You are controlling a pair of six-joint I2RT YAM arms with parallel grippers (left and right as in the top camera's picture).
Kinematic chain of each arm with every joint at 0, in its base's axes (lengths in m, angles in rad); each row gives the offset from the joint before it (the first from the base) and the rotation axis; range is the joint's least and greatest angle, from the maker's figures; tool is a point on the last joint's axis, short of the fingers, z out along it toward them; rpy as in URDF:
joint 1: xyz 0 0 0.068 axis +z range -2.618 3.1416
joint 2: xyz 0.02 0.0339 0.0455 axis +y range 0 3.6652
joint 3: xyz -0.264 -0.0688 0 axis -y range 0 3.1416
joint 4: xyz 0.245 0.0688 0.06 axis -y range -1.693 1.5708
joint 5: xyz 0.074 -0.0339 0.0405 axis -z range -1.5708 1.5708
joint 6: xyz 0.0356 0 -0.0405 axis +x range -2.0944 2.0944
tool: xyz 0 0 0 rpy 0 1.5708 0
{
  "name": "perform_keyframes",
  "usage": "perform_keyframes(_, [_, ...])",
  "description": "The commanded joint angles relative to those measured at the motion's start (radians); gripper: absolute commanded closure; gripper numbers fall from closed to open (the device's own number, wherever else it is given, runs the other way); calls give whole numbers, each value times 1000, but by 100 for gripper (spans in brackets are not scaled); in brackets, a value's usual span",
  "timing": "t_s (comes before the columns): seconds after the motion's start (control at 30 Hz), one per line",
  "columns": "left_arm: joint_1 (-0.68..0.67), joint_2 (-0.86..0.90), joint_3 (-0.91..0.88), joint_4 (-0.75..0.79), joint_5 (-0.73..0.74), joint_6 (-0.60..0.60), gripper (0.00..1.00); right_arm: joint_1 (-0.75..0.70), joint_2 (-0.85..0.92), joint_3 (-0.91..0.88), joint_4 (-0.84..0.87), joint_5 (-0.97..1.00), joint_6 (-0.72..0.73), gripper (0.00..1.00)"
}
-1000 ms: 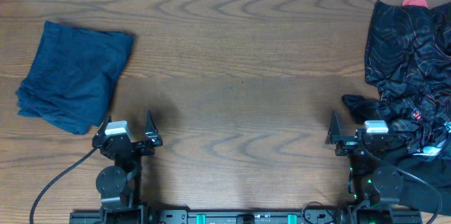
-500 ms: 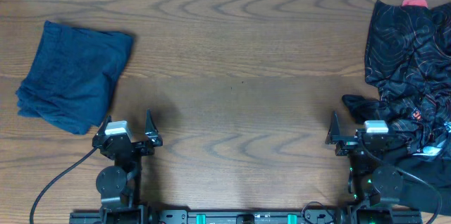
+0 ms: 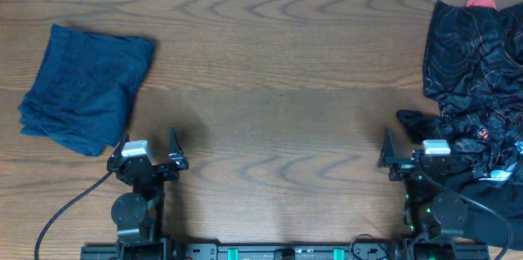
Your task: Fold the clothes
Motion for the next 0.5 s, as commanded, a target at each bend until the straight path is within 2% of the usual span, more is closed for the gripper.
perform_keyframes(0.0, [2,0,-11,-42,0,-10,2,-6,1,-1,-4,11,13,1])
perform_keyframes(0.47, [2,0,-11,-42,0,-10,2,-6,1,-1,13,11,13,1])
